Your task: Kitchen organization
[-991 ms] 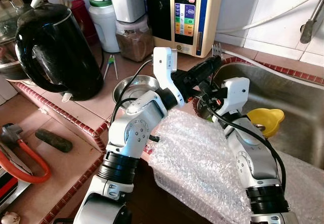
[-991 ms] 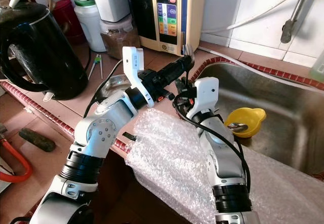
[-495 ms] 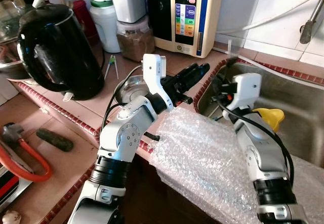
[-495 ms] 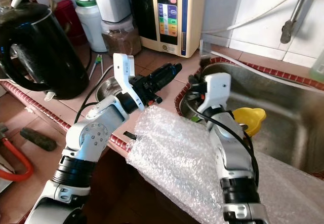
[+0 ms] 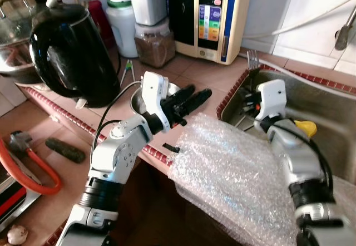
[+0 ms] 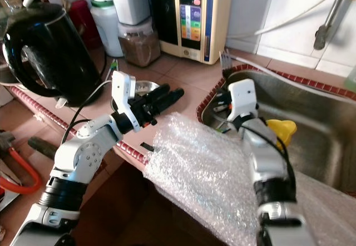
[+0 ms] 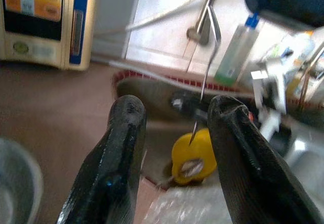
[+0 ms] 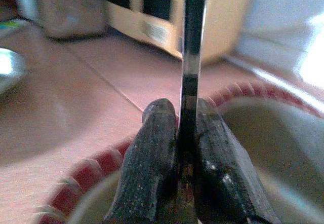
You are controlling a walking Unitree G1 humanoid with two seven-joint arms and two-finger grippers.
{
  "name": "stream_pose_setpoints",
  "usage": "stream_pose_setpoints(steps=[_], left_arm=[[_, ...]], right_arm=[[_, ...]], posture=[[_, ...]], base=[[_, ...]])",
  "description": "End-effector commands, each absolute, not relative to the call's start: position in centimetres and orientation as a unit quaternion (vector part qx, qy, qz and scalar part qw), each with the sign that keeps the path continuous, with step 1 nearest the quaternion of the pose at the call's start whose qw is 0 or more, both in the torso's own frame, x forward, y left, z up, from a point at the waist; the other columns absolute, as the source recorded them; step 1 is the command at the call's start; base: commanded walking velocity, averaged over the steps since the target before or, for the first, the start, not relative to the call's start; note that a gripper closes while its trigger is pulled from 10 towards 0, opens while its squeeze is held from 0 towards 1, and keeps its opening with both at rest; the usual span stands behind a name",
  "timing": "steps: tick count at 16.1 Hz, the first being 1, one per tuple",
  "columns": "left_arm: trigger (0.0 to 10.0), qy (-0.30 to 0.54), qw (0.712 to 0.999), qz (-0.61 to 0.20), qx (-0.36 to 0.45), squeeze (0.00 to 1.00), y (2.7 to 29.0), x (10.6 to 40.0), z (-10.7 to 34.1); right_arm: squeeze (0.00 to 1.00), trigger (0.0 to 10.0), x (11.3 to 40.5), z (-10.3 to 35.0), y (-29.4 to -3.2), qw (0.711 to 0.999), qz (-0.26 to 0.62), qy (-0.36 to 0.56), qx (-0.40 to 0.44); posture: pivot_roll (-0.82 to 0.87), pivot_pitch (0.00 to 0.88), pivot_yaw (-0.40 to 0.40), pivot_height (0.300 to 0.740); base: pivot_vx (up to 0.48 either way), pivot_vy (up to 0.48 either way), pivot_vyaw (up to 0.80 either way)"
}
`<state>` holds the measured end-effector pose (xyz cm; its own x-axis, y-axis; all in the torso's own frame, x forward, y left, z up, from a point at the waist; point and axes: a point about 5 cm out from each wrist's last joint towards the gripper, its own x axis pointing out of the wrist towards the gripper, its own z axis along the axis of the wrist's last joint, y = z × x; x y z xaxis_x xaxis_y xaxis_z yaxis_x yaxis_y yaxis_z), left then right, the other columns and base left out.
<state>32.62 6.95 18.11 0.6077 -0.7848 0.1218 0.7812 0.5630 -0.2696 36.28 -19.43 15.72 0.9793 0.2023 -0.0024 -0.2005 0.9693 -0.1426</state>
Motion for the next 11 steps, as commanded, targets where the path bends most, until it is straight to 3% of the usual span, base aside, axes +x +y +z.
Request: stream_pose_setpoints(steps=[1, 5, 7, 8, 9, 10, 11], left_arm=[[10.0, 0.017, 0.887, -0.442, -0.135, 1.00, 7.2, 32.6, 17.2], [10.0, 0.046, 0.857, -0.507, -0.077, 1.00, 6.3, 31.7, 16.0], [10.0, 0.047, 0.856, -0.510, -0.071, 1.00, 6.3, 31.7, 15.8], [10.0, 0.046, 0.856, -0.510, -0.069, 1.00, 6.3, 31.8, 15.9], [10.0, 0.045, 0.856, -0.511, -0.067, 1.00, 6.2, 31.9, 15.9], [10.0, 0.045, 0.856, -0.511, -0.067, 1.00, 6.2, 32.0, 15.9], [10.0, 0.046, 0.854, -0.514, -0.065, 1.00, 6.0, 32.1, 15.8]], right_arm=[[0.00, 0.0, 36.7, 15.8, -20.1, 0.996, 0.082, 0.008, -0.036], [0.00, 0.0, 36.6, 13.2, -21.6, 0.996, 0.031, 0.079, -0.014], [0.00, 0.0, 36.5, 12.7, -21.9, 0.996, 0.023, 0.089, -0.010], [0.00, 1.7, 36.3, 12.4, -21.9, 0.995, 0.022, 0.096, -0.003], [0.82, 9.6, 36.0, 11.7, -21.7, 0.993, 0.038, 0.109, -0.003], [1.00, 10.0, 35.8, 11.3, -21.6, 0.993, 0.036, 0.114, -0.003], [1.00, 10.0, 35.5, 10.7, -21.5, 0.992, 0.030, 0.123, 0.004]], posture=[[-0.07, 0.008, 0.077, 0.740], [-0.07, 0.006, 0.073, 0.740], [-0.08, 0.012, 0.077, 0.740], [-0.08, 0.012, 0.077, 0.740], [-0.09, 0.014, 0.085, 0.740], [-0.09, 0.015, 0.087, 0.740], [-0.10, 0.018, 0.092, 0.740]], base=[[0.000, 0.000, 0.00], [0.000, 0.000, 0.00], [0.000, 0.000, 0.00], [0.000, 0.000, 0.00], [0.000, 0.000, 0.00], [0.000, 0.000, 0.00], [0.000, 0.000, 0.00]])
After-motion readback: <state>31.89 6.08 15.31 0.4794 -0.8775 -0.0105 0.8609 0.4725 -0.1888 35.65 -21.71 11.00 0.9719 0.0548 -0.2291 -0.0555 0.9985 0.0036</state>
